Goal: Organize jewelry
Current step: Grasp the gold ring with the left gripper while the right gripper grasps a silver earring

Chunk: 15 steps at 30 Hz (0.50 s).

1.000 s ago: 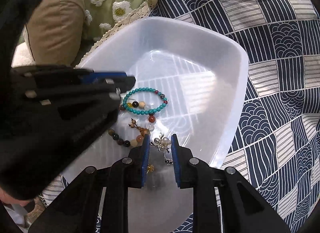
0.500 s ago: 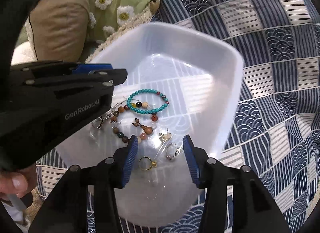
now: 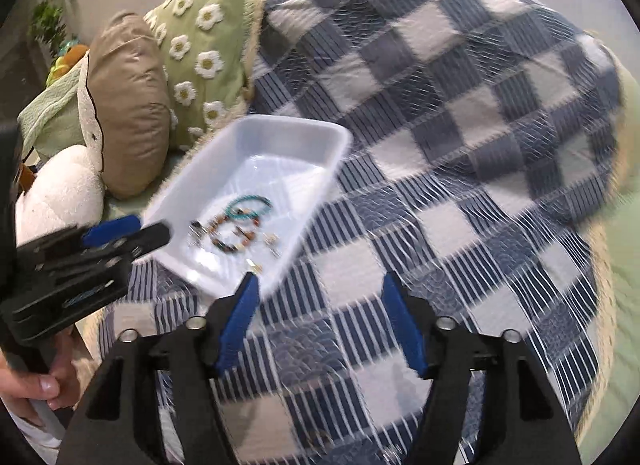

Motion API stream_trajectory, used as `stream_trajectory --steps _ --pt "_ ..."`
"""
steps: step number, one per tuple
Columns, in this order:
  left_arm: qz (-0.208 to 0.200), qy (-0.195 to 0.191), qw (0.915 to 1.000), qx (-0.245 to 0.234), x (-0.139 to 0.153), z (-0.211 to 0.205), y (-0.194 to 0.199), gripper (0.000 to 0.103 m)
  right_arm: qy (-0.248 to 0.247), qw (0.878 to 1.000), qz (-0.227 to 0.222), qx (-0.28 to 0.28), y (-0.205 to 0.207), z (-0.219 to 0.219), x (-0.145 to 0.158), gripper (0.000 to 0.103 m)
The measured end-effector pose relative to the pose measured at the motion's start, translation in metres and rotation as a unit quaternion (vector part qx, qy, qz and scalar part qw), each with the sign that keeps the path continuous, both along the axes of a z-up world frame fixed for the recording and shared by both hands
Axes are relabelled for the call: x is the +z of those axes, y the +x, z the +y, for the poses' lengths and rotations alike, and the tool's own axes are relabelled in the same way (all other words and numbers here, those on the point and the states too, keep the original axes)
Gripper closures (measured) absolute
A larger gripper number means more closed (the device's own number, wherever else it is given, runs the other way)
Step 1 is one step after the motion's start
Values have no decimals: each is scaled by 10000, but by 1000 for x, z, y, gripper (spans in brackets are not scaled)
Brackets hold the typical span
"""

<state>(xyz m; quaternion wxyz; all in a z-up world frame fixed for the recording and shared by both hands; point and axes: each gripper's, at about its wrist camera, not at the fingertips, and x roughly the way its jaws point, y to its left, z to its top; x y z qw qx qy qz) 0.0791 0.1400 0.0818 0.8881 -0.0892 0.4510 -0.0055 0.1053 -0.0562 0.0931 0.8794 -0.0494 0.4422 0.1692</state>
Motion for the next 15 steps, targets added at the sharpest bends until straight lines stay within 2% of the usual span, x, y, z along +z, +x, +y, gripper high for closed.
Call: stream_trajectory --steps 1,3,4,10,13,15 --pt "23 -57 9999 -84 -3 -6 -11 55 16 9999 24 -118 -10 -13 -6 33" --pt "97 -122 9994 -322 -14 -25 -31 40 45 9996 132 -248 -26 -32 -22 32" --pt "141 -108 9990 -418 -20 -35 -39 38 36 9992 196 -352 -35 -42 -32 32" --pt "628 -23 9936 -943 -58 -89 -64 36 72 9951 670 -724 -65 -79 -75 32" --pt "737 7 9907 -1145 -71 -112 -66 36 40 9938 737 -835 -68 -86 -82 32" --pt "792 -173 9887 -1263 -77 -123 -65 36 89 9928 770 -918 -66 -90 -84 32"
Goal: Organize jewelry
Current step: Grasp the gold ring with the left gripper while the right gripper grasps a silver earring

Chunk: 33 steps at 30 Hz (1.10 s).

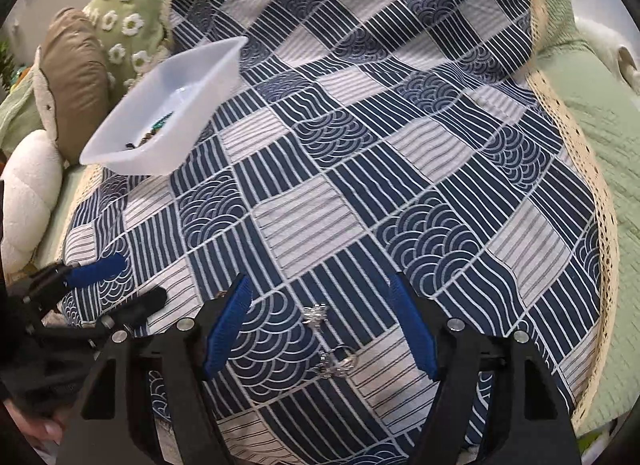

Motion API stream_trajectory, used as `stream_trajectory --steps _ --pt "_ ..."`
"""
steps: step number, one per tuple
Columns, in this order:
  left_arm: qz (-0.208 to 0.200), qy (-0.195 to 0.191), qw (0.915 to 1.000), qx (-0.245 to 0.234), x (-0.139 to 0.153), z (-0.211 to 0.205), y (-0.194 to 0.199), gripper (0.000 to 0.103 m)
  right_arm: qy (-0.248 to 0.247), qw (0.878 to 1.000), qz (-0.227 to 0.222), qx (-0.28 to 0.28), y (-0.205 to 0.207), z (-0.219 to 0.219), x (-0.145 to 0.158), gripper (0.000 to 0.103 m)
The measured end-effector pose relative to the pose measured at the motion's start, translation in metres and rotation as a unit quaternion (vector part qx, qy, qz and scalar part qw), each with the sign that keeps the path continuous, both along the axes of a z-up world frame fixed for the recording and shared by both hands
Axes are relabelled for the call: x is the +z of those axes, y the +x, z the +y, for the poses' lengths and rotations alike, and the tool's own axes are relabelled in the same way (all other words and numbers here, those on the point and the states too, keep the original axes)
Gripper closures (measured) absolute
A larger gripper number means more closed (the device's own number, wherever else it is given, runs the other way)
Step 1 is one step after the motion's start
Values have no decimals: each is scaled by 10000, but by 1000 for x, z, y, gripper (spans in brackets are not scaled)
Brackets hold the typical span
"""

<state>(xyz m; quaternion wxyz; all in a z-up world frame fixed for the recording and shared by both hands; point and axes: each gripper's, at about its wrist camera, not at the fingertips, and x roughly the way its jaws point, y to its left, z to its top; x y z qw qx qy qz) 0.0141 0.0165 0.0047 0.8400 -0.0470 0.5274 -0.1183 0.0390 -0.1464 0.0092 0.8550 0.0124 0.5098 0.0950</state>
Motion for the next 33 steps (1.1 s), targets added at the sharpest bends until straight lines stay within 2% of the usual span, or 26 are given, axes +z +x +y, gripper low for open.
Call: stream_trajectory --steps 2,6,9,13,17,23,25,27,33 --pt "139 -135 9998 -48 -8 -8 3 36 68 9999 107 -36 2 -3 -5 29" --pt "316 73 9995 -49 -23 -20 8 37 138 9995 259 -109 6 -7 -11 29" --pt "444 28 9990 -61 -29 -23 12 42 163 9993 280 -164 6 -11 -11 29" --pt "560 51 9984 -74 -35 -26 15 43 248 9989 329 -210 7 -14 -12 29" --pt "522 200 9984 -81 -36 -29 18 44 210 9991 334 -153 6 -10 -12 29" --pt "465 653 9968 -27 -38 -34 18 58 142 9989 427 -127 7 -8 -16 29" --pt "432 782 9960 2 -38 -34 17 68 137 9987 470 -160 8 -10 -18 29" --pt "421 753 9963 44 -37 -30 19 83 134 9984 522 -192 9 -11 -21 29" --pt "402 603 9974 0 -32 -25 18 83 54 9975 705 -6 7 -2 -33 29"
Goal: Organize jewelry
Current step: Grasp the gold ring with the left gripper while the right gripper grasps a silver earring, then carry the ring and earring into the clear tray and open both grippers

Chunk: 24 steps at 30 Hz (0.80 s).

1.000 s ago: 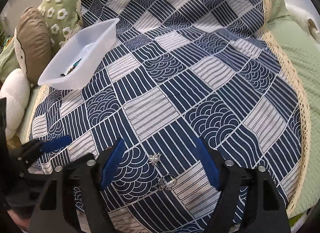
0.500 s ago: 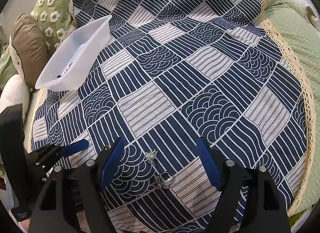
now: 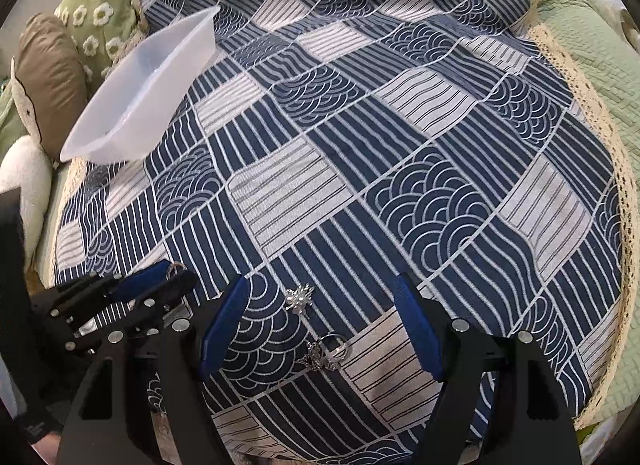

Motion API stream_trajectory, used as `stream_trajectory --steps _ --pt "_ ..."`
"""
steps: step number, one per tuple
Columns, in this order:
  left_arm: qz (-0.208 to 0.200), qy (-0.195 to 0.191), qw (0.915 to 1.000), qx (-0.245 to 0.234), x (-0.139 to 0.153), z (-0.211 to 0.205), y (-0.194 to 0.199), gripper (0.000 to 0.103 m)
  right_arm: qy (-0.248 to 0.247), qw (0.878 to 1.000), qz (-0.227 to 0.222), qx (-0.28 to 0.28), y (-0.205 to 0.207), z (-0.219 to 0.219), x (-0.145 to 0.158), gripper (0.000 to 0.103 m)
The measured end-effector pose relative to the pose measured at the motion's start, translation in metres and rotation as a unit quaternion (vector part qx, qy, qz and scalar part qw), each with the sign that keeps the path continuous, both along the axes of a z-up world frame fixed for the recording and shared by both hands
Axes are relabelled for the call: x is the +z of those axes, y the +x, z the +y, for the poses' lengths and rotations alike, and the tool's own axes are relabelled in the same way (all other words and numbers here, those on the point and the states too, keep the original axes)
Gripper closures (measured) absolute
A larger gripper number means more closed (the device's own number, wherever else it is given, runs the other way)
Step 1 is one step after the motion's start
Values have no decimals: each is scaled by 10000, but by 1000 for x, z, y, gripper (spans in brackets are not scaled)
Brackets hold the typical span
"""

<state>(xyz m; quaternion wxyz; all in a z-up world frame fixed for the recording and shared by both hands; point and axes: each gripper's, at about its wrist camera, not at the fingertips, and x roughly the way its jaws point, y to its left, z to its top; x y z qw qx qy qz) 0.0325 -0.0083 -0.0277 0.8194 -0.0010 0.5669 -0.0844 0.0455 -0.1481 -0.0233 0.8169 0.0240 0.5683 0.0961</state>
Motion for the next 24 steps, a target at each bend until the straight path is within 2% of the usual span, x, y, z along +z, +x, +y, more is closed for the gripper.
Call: stream_trajectory --steps 4,10,14,16,18,19,24 --pt "-108 -231 9996 133 14 14 0 83 -33 9998 96 183 -2 10 -8 30" --pt "-183 -378 9986 333 25 31 0 83 -141 9991 229 321 -3 17 -17 43" --pt "-202 -300 9990 265 25 32 -3 83 -283 9987 217 357 -3 19 -20 52" --pt "-208 -305 9990 236 26 32 -4 83 -292 9989 180 307 -2 17 -20 63" --pt "-209 -308 9990 230 25 33 -4 83 -285 9992 152 245 -1 14 -19 82" --pt "-202 -311 9991 228 25 32 -4 83 -242 9993 172 241 0 12 -19 86" --pt "-179 -337 9990 219 25 32 -3 83 -122 9997 143 185 0 9 -17 86"
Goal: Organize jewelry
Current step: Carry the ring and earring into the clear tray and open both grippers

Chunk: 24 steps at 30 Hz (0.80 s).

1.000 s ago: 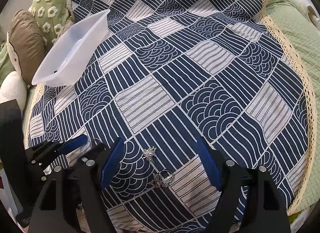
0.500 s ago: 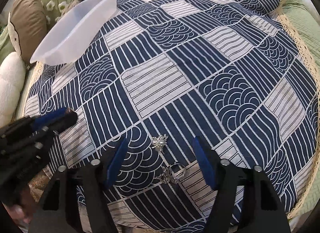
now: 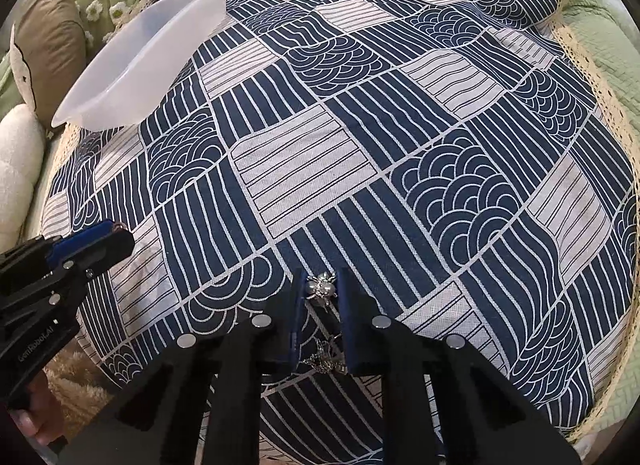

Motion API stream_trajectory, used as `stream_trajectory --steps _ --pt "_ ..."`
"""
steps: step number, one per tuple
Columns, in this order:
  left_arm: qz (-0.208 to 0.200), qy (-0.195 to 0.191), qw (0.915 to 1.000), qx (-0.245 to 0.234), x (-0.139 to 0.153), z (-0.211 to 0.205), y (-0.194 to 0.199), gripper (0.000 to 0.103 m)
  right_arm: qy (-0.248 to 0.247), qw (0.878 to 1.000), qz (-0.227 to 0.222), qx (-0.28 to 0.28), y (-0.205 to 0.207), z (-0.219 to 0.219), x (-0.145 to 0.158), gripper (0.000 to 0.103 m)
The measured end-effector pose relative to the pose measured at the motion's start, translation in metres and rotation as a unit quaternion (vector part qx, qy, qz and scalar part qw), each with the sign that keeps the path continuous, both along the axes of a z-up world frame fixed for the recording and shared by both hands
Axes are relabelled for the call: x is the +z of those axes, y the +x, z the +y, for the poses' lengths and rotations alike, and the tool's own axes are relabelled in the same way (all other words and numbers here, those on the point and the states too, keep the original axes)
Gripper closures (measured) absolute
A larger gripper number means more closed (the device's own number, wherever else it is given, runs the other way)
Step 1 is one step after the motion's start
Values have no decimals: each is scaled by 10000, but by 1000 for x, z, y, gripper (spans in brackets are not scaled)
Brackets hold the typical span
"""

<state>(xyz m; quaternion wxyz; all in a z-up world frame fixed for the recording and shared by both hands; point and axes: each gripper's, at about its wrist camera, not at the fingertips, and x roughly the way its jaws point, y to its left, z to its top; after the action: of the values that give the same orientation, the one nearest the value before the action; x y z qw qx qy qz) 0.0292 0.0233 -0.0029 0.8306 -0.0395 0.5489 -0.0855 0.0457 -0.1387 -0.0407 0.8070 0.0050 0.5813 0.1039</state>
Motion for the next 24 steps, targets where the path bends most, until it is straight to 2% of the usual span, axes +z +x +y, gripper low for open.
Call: stream_trajectory --steps 4,9,12,15,19,24 --pt "-111 -42 9999 12 9 4 -1 83 297 9995 -130 -48 0 -2 14 86" --pt "-536 -305 9978 235 57 36 6 83 735 9954 -544 294 12 29 62 86" --pt "-812 -229 9953 474 88 66 25 83 812 9917 -738 678 31 66 91 86" --pt "-1017 98 9916 796 102 98 51 83 797 9873 -946 1002 57 106 112 86" --pt "-938 359 9896 1031 99 139 95 83 749 9835 -935 1357 97 153 117 86" --pt "-503 316 9918 1133 61 174 139 82 351 9820 -783 1682 142 203 85 86"
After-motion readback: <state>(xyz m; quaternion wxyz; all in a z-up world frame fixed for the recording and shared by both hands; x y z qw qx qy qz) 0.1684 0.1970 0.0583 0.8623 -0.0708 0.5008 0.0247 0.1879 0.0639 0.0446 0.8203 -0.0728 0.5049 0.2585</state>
